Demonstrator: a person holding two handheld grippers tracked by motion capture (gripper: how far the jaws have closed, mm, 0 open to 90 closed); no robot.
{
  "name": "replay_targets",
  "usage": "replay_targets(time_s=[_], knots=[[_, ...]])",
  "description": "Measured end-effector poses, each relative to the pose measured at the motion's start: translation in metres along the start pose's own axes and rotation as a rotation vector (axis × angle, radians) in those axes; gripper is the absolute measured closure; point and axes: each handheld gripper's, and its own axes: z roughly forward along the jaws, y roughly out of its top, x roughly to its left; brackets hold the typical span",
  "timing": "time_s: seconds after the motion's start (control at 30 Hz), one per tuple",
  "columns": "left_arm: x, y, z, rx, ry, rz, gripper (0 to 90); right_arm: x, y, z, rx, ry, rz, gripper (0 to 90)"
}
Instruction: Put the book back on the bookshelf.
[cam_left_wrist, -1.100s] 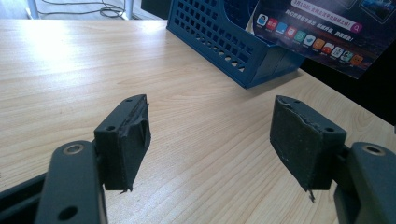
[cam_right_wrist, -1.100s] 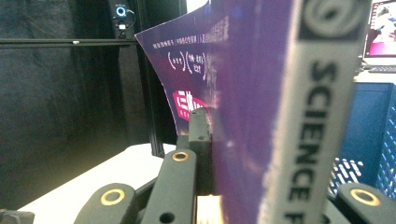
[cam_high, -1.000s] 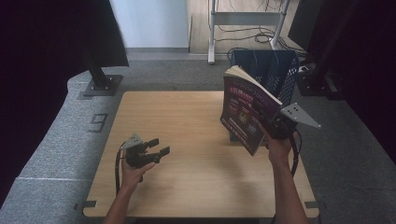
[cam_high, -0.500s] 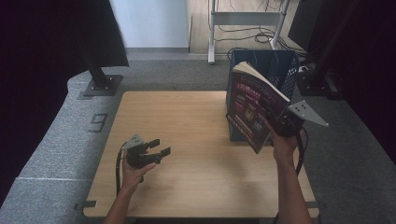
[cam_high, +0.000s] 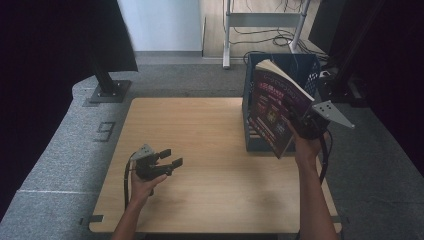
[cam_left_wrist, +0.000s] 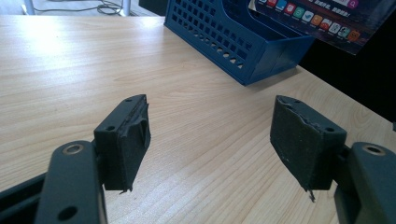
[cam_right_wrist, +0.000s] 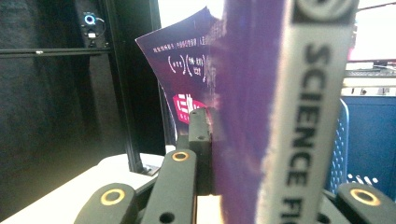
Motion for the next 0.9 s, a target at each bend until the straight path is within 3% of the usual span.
replay_targets(time_s=[0.9], knots=[[0.0, 0.001, -0.002, -0.005, 0.002, -0.002, 29.2, -0.014, -0.007, 0.045, 0.043, -0.094, -0.008, 81.8]])
